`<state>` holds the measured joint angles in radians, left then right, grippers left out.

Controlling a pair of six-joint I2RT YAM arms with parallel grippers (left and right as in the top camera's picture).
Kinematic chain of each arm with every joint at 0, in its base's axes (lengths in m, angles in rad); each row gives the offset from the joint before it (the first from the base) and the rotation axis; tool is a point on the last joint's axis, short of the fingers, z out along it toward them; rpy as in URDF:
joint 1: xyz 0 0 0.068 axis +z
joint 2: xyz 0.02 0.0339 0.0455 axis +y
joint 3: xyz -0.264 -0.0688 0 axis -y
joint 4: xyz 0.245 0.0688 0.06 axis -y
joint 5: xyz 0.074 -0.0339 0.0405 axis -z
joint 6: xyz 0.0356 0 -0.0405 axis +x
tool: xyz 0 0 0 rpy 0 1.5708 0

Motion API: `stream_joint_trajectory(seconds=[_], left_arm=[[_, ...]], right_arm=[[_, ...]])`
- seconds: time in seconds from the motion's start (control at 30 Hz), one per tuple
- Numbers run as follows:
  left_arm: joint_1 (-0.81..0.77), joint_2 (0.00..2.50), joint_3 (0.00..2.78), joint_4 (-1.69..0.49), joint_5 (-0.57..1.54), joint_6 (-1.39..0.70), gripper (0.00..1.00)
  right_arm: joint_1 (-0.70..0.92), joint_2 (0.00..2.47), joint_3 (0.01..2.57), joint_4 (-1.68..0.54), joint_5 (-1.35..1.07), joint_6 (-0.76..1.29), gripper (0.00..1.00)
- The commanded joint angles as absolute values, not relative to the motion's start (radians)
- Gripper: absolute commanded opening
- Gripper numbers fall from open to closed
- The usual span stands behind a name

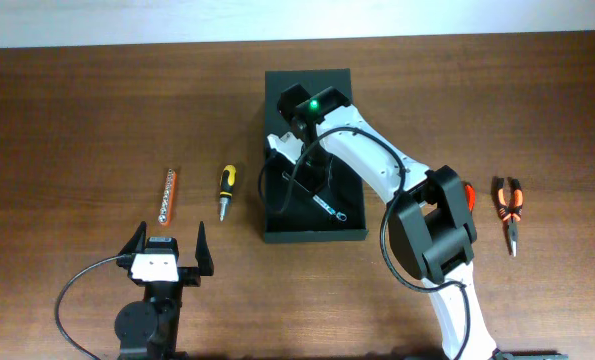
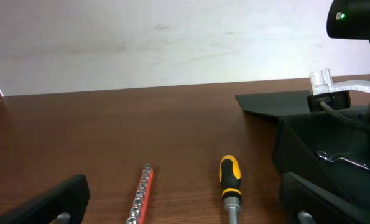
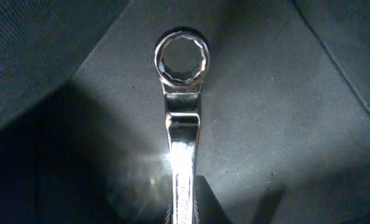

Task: Pack container
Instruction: 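Lower the wrench into the box and open the right gripper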

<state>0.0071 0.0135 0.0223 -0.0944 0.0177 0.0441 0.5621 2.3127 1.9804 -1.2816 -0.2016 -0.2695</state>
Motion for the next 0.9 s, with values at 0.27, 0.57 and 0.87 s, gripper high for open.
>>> stream_joint_trajectory(seconds=[0.27, 0.57, 0.87], left_arm=[[0.011, 0.005, 0.015, -0.095, 0.01, 0.035, 0.99], [0.011, 0.005, 0.015, -0.095, 0.01, 0.035, 0.99], [0.011, 0.005, 0.015, -0.095, 0.01, 0.035, 0.99]], right_arm=[[0.57, 2.316, 1.913, -1.237, -0.218, -0.277, 0.1], [0.57, 2.316, 1.911, -1.23, -0.218, -0.276, 0.11], [0.57, 2.316, 1.911, -1.218, -0.218, -0.276, 0.14]])
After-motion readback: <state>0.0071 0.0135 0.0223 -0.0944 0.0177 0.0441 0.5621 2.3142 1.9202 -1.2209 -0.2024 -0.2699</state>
